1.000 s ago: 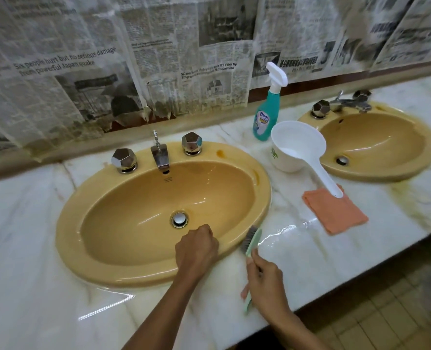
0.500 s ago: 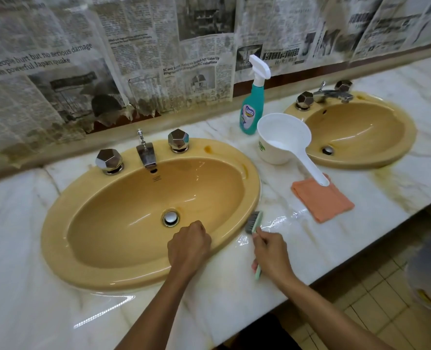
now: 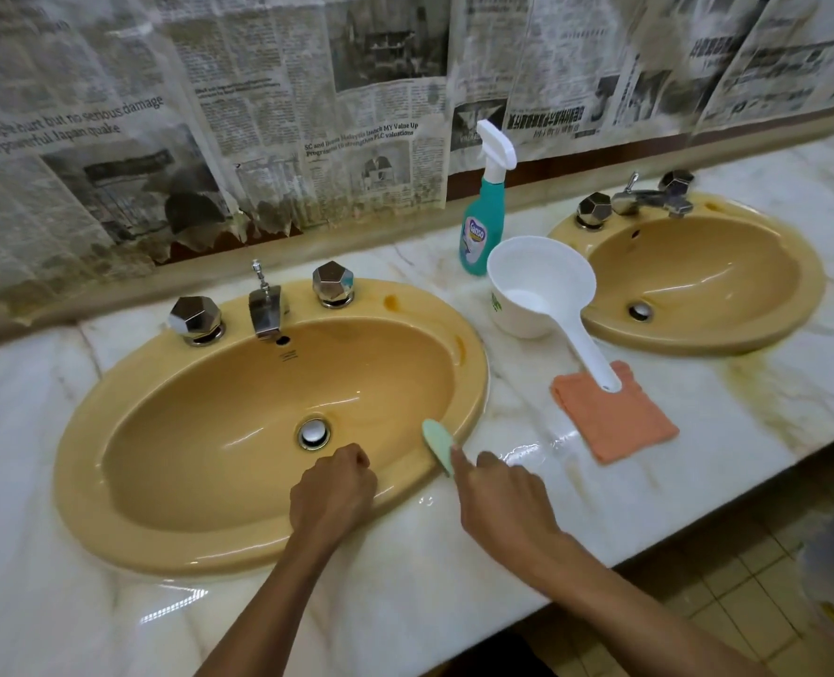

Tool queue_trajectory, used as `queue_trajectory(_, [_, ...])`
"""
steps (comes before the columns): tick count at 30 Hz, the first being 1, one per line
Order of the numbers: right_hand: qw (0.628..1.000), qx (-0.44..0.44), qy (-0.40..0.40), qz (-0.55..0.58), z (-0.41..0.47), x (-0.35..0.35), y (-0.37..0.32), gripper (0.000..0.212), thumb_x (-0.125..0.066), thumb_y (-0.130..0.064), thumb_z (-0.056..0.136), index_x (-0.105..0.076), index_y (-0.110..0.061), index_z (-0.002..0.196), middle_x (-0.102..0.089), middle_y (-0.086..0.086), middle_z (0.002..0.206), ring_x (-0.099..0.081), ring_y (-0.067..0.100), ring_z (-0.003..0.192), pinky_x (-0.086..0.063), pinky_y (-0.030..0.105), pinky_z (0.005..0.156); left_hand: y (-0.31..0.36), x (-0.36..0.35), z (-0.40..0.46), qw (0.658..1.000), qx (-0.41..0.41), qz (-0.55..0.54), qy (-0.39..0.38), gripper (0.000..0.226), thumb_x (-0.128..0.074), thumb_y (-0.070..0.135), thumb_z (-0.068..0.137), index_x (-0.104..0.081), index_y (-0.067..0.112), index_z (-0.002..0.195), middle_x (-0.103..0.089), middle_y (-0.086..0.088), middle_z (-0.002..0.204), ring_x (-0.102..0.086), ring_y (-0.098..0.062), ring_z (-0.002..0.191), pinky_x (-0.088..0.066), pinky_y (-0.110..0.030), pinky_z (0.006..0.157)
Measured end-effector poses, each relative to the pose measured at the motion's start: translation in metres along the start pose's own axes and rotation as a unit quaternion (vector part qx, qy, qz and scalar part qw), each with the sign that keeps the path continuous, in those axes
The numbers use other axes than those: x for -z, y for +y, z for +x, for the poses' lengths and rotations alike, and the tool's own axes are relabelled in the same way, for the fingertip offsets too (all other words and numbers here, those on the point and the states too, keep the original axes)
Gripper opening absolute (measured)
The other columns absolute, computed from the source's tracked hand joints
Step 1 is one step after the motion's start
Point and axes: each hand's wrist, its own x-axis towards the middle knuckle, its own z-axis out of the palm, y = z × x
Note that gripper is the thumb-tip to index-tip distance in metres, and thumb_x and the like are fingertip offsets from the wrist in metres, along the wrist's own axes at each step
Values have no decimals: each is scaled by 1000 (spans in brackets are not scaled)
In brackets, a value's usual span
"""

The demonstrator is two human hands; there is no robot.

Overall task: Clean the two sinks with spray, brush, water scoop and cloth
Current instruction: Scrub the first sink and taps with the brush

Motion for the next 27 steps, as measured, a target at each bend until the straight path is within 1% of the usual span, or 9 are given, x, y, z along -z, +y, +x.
queue_trajectory(1, [1000, -18, -1, 8, 16, 9, 12, 52, -52, -14, 89, -46, -21, 141, -61, 9, 102, -64, 34, 90, -42, 35, 68, 1, -1, 2, 1000, 4, -5, -5, 40, -36, 15, 87, -60, 32, 115, -63, -1, 113, -49, -25, 89, -38, -32, 78])
queue_trajectory(3, [997, -76, -27, 5, 48, 25, 35, 39, -41, -14, 94, -52, -20, 131, -61, 9, 113, -61, 34, 105, -40, 35, 78, 3, -2, 5, 1000, 12, -20, -14, 40, -37, 15, 87, -60, 33, 114, -63, 0, 112, -50, -25, 91, -39, -33, 79])
queue_trajectory(5, [998, -60, -27, 3, 65, 38, 39, 32, -38, -16, 96, -57, -17, 122, -63, 12, 111, -60, 35, 104, -35, 33, 76, 8, -4, 7, 999, 20, -38, -18, 40, -37, 14, 87, -60, 33, 115, -63, -1, 112, -51, -25, 93, -40, -33, 79])
queue_trajectory(9, [983, 131, -131, -4, 39, 46, 4, 25, -47, -10, 86, -59, -14, 108, -59, 12, 92, -55, 37, 85, -30, 32, 62, 22, -6, 8, 997, 38, -64, -15, 39, -38, 15, 87, -60, 34, 114, -63, -3, 113, -55, -28, 100, -43, -33, 82])
queue_trajectory(11, [985, 136, -108, -15, 50, 48, 12, 29, -49, -11, 87, -58, -15, 114, -61, 12, 101, -58, 37, 91, -32, 32, 67, 26, -5, 9, 996, 52, -74, -14, 38, -39, 16, 87, -60, 34, 114, -64, -3, 113, -56, -29, 104, -44, -33, 84])
queue_trajectory(14, [996, 48, -68, -32, 96, 53, 42, 48, -50, -17, 90, -49, -26, 138, -61, 8, 119, -60, 32, 107, -35, 32, 74, 31, -6, 10, 994, 65, -85, -10, 38, -39, 14, 87, -61, 33, 112, -64, -2, 113, -55, -29, 105, -43, -33, 85])
queue_trajectory(16, [996, 39, -64, -39, 105, 58, 48, 48, -50, -18, 91, -48, -25, 138, -61, 8, 122, -60, 31, 109, -35, 31, 75, 36, -7, 10, 993, 71, -90, -8, 39, -39, 14, 86, -61, 33, 112, -64, -2, 113, -55, -29, 104, -43, -33, 84])
queue_trajectory(21, [966, 221, -123, -47, 52, 50, 21, 30, -52, -11, 88, -56, -11, 118, -62, 15, 112, -60, 36, 104, -32, 33, 71, 55, -13, 17, 993, 70, -99, -2, 34, -42, 16, 88, -62, 32, 110, -64, -1, 113, -56, -28, 102, -39, -32, 77])
queue_trajectory(27, [989, 96, -85, -68, 114, 59, 64, 36, -47, -16, 93, -54, -20, 129, -62, 10, 121, -60, 33, 109, -40, 33, 79, 61, -17, 25, 987, 89, -131, 7, 38, -39, 12, 85, -62, 34, 103, -65, -4, 107, -60, -28, 98, -45, -33, 79])
